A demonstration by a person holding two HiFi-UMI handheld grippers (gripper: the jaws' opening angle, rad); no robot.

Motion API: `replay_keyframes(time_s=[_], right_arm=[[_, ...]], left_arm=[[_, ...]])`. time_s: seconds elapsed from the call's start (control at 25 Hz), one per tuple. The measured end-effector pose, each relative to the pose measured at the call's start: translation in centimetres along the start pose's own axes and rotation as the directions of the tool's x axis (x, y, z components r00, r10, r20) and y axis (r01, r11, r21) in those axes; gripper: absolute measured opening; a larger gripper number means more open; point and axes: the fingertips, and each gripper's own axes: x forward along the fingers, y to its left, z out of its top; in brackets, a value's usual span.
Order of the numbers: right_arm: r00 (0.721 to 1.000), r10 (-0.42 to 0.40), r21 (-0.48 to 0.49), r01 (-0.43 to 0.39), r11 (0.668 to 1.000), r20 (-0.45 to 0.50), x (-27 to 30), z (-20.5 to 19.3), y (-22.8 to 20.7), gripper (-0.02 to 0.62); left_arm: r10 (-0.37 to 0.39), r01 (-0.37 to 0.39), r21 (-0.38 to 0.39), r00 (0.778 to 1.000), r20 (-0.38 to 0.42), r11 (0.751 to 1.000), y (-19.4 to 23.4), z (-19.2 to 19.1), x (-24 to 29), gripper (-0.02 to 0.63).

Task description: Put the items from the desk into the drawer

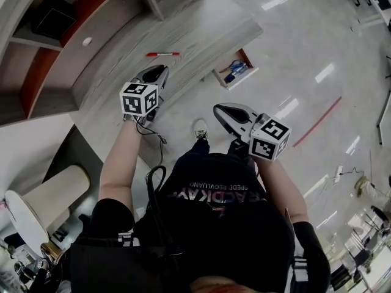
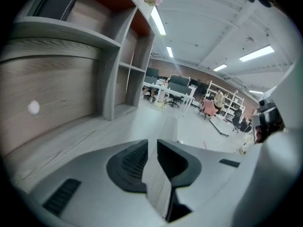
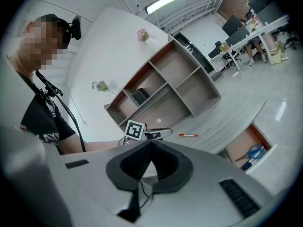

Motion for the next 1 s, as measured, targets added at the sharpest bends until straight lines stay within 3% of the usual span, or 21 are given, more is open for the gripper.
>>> replay_keyframes(time_s=[0.2,0.32,0.44,0.56,0.72,0.8,1.0], right_arm=[[1.0,-0.009,0.023,0.009,1.0,0.003,0.4,-0.4,-0.7,0.012],[1.0,-0.012,0.034,0.012,0.999,-0.009,0.8,-0.9,-1.0,0.012],[1.0,-0.018,0.045,0.019,0.999,-0.013,1.2,-1.1,-1.5,0.012],[0.998,-0.048,0.029,0.049,0.998,-0.034,1.6,-1.4,-2.3,0.012],[0.973,-0.189,-0.135,0.17,0.976,-0.135,2.0,-2.4,-4.6,0.012],[0.959,-0.229,-0.193,0.195,0.962,-0.17,2.3,-2.7,-5.6,0.012],[0.952,-0.22,-0.197,0.179,0.964,-0.213,3.4,-2.7,-7.0,0.012]], left_arm=[[0.038,-0.024,0.154,0.995,-0.088,0.988,2.4,-1.2,1.9,0.09],[0.058,-0.013,0.29,0.988,-0.145,0.957,3.4,-1.7,3.3,0.106],[0.094,0.007,0.448,0.974,-0.204,0.894,4.4,-2.0,4.9,0.112],[0.14,0.043,0.605,0.958,-0.251,0.795,5.4,-2.3,6.4,0.118],[0.174,0.128,0.731,0.93,-0.323,0.671,6.1,-3.1,8.4,0.126],[0.181,0.172,0.75,0.914,-0.363,0.639,6.4,-3.7,9.3,0.129],[0.177,0.293,0.744,0.859,-0.481,0.6,7.5,-5.7,10.8,0.143]])
